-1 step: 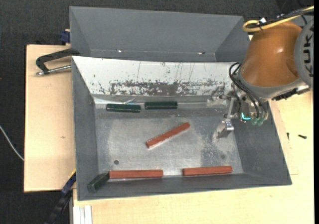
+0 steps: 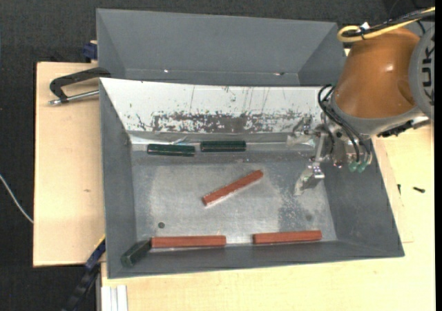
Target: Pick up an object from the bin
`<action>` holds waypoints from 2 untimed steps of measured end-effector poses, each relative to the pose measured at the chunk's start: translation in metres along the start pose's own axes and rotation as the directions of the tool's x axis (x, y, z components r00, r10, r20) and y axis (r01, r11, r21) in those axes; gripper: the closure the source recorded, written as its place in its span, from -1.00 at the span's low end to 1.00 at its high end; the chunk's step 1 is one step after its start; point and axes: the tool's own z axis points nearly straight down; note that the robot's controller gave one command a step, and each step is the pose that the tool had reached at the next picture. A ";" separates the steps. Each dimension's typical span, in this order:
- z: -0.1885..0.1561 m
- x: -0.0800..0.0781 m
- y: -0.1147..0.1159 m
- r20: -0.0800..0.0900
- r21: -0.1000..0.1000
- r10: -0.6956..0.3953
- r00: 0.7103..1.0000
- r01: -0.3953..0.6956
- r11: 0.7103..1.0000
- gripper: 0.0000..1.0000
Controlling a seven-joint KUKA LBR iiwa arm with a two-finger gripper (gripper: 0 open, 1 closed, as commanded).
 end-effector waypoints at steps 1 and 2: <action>0.044 -0.011 0.020 0.007 0.002 -0.041 0.999 0.041 0.999 -1.00; 0.107 -0.026 0.038 -0.006 0.000 -0.115 0.993 0.115 0.993 1.00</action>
Offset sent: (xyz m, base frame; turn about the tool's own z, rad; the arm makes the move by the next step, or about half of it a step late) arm 0.0247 0.0381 -0.1116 -0.1149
